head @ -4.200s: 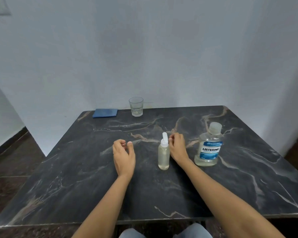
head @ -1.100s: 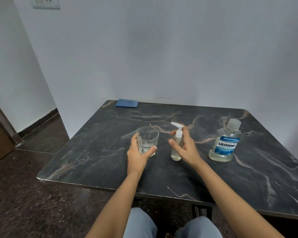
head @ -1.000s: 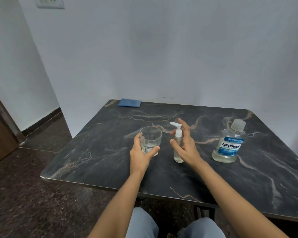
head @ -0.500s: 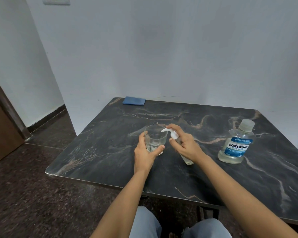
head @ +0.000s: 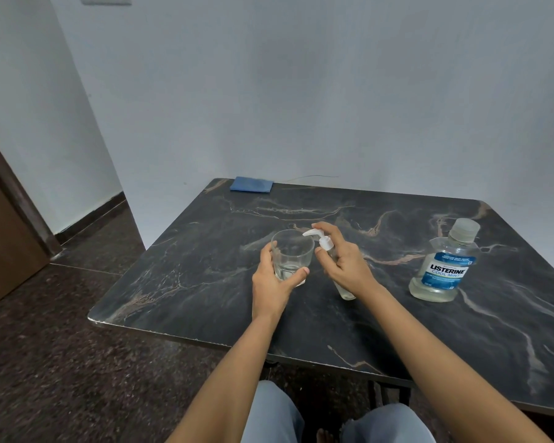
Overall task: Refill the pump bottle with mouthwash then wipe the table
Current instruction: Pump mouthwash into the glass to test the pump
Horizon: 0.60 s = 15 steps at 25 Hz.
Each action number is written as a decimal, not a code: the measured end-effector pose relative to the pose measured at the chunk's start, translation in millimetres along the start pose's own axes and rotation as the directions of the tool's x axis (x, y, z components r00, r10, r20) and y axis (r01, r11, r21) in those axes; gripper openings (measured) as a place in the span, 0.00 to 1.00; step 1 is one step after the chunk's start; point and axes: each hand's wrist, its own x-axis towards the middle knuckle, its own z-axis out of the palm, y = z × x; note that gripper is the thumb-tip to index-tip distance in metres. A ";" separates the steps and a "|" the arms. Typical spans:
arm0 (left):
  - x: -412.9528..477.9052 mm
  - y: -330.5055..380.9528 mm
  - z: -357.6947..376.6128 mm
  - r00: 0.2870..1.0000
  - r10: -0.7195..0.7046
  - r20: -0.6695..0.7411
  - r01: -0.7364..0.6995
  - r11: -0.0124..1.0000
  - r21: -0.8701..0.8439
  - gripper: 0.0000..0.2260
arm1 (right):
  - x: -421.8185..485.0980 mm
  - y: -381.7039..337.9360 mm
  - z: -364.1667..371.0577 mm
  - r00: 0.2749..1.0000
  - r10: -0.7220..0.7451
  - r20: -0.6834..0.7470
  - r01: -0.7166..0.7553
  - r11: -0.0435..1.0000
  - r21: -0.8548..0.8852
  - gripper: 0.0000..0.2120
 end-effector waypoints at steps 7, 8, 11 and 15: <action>1.4 -1.8 0.4 1.000 0.004 0.006 -0.004 1.000 0.008 0.37 | 0.2 -2.1 4.3 1.000 -0.027 0.008 0.028 0.998 -0.059 0.13; 1.1 -1.6 0.5 1.000 0.003 0.006 -0.003 1.000 0.011 0.37 | 0.1 -2.2 4.1 1.000 -0.024 0.007 0.024 0.998 -0.061 0.13; 0.8 -1.0 0.8 1.000 0.004 0.007 -0.004 1.000 0.009 0.37 | -0.6 -2.9 2.4 1.000 -0.019 0.013 0.020 0.998 -0.063 0.17; 0.7 -0.9 0.2 1.000 0.007 0.008 -0.007 1.000 0.004 0.37 | -0.7 -3.6 2.4 1.000 -0.025 0.003 0.025 0.998 -0.058 0.19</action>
